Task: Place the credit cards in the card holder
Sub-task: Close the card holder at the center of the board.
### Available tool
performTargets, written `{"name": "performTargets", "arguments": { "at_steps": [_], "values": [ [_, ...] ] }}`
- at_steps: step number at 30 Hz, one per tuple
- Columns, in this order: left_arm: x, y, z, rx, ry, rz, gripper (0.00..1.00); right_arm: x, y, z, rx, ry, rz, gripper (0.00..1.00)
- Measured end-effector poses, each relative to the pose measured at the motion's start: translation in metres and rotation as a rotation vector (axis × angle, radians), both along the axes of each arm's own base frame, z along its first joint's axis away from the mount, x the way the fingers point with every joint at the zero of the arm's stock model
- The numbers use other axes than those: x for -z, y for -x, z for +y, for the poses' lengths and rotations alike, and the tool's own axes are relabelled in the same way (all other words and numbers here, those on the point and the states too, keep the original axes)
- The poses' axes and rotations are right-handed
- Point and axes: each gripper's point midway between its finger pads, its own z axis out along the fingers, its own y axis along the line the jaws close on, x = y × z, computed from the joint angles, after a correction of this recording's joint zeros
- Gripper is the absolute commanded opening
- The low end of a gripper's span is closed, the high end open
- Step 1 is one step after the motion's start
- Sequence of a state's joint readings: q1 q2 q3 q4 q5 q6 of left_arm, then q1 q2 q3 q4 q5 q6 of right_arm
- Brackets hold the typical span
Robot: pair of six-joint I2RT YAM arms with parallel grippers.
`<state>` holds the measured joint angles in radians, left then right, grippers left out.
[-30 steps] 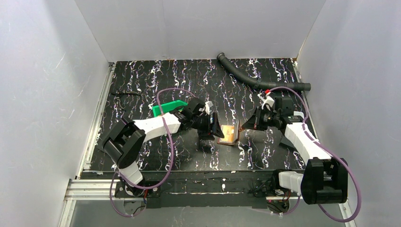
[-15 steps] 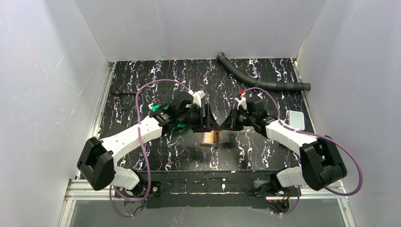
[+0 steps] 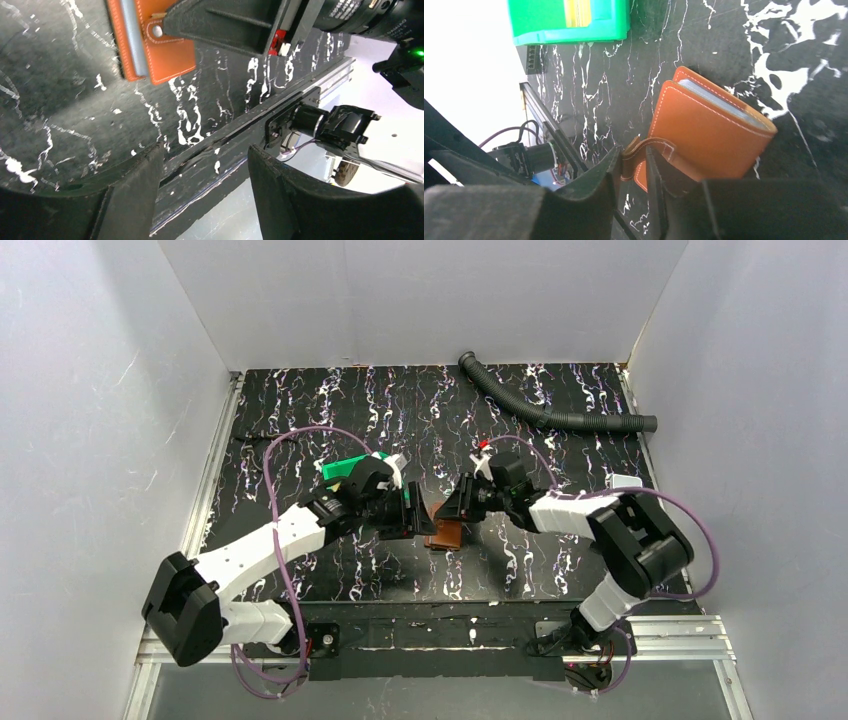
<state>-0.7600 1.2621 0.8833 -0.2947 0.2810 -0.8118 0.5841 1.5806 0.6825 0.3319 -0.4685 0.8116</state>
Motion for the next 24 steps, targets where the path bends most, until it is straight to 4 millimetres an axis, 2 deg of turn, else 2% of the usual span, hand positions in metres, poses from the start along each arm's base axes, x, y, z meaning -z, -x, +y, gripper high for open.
{"name": "performTargets", "arguments": {
  "at_steps": [5,10,14,16,19,22,24],
  "values": [
    [0.007,0.001,0.014,-0.04,-0.032,-0.002,0.62,0.018,-0.001,0.013,0.005,-0.063,0.042,0.45],
    [0.013,-0.005,0.018,-0.05,-0.05,-0.005,0.59,0.016,-0.003,0.023,-0.014,-0.148,0.027,0.52],
    [0.035,-0.006,0.018,-0.045,-0.098,0.048,0.56,0.014,-0.003,0.023,-0.023,-0.172,0.01,0.53],
    [0.041,-0.007,0.017,-0.046,-0.109,0.06,0.52,0.014,-0.004,0.021,-0.021,-0.174,0.008,0.51],
    [0.041,-0.012,0.016,-0.056,-0.101,0.047,0.47,0.016,-0.005,0.018,-0.026,-0.164,-0.004,0.37],
    [0.044,-0.017,0.015,-0.062,-0.1,0.045,0.52,0.023,-0.005,0.016,-0.037,-0.137,-0.016,0.34],
    [0.049,-0.02,0.012,-0.059,-0.102,0.049,0.52,0.025,-0.004,0.017,-0.053,-0.142,-0.023,0.34]
  ]
}}
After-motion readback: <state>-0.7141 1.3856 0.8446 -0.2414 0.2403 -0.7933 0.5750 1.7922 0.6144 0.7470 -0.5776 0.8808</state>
